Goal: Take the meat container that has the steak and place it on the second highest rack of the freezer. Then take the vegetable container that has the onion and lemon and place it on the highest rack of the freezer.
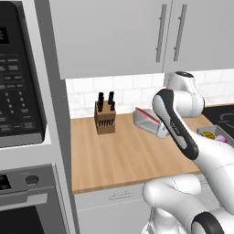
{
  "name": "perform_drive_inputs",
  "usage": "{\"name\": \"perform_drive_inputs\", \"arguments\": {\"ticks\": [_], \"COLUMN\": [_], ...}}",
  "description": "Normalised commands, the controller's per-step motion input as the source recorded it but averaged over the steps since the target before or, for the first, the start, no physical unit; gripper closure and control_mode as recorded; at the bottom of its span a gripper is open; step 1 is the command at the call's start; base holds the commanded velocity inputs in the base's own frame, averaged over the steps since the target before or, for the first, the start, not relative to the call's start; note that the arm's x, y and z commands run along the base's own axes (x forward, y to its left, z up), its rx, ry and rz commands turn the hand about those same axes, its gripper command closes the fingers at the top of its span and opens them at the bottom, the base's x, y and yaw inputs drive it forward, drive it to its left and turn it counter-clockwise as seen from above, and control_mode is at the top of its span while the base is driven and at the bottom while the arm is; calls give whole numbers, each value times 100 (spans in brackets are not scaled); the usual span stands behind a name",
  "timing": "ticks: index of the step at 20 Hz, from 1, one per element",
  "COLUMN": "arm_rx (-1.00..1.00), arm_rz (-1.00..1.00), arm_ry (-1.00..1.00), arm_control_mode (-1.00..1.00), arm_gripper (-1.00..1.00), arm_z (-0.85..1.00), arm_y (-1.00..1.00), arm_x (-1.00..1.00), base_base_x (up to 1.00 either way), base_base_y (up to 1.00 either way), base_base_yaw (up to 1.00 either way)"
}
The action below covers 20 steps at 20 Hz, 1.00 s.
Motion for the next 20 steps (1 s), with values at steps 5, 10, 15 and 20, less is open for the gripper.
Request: {"name": "perform_drive_inputs", "arguments": {"ticks": [5,10,15,20], "arm_rx": [2,12,11,5], "arm_rz": [0,24,70,48], "arm_ry": [-14,-8,-1,-2], "arm_control_mode": [-100,-100,-100,-100], "arm_gripper": [100,100,100,100], "arm_z": [55,23,1,2], "arm_y": [17,-4,-43,-13], "arm_x": [-1,-16,-28,-39], "base_base_x": [0,0,0,0], "base_base_y": [0,0,0,0], "base_base_yaw": [0,0,0,0]}}
